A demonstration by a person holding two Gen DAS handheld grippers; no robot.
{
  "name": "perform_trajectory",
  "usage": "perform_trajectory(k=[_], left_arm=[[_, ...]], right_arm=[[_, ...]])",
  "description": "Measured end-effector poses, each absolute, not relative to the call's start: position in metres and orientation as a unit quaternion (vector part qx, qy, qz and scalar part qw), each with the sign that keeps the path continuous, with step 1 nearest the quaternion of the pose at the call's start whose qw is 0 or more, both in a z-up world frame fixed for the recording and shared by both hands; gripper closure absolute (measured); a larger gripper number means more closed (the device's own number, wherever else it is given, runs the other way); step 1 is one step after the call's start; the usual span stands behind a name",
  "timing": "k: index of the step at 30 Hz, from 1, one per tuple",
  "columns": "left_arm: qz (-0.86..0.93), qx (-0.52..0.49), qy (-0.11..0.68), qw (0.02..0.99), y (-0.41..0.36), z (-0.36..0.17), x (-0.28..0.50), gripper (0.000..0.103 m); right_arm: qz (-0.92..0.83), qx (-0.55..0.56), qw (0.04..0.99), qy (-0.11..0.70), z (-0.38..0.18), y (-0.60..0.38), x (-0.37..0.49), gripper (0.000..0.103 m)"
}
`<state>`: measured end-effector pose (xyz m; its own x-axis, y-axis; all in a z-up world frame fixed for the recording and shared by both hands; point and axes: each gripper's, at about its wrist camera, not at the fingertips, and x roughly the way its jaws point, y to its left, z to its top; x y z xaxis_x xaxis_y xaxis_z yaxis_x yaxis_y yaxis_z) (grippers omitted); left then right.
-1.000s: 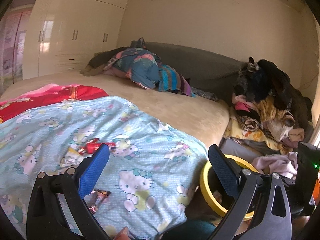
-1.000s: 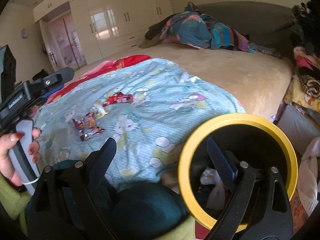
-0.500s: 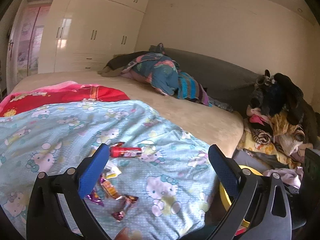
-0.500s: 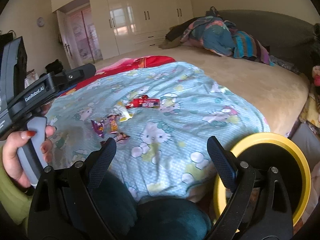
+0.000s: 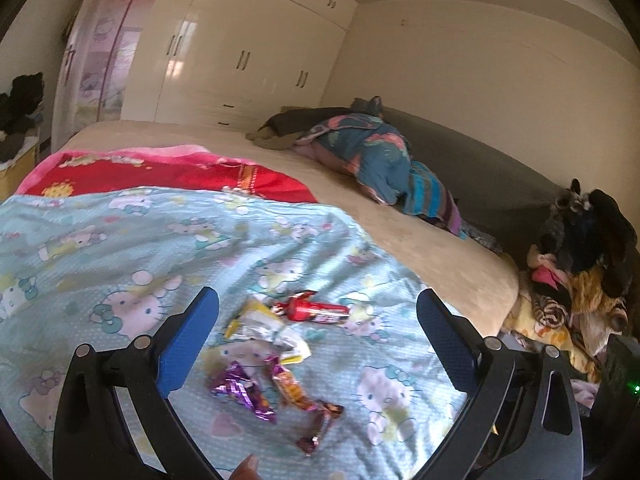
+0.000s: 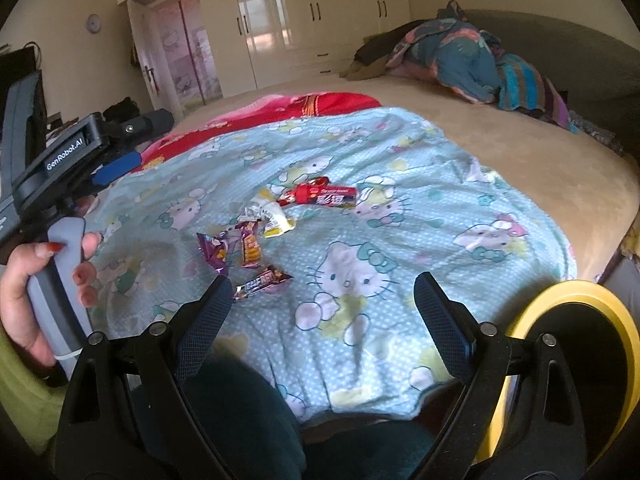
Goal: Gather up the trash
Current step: 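Move both tools back over the candy wrappers on the bedsheet, then grasp a brown candy bar wrapper with the right tool while the left tool grasps the yellow-white snack packet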
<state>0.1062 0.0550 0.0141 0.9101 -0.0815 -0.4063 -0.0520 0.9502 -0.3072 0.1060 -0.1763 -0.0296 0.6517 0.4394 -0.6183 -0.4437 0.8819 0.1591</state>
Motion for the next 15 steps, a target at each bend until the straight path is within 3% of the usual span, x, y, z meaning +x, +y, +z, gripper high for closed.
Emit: perform_trajectory(k=[15], left_arm=[[0.042, -0.196, 0.260, 0.945, 0.105, -0.022, 0.126, 0.008]], right_arm=[[0.281, -0.020, 0.869, 0.406, -0.063, -0.118, 0.153, 0.021]])
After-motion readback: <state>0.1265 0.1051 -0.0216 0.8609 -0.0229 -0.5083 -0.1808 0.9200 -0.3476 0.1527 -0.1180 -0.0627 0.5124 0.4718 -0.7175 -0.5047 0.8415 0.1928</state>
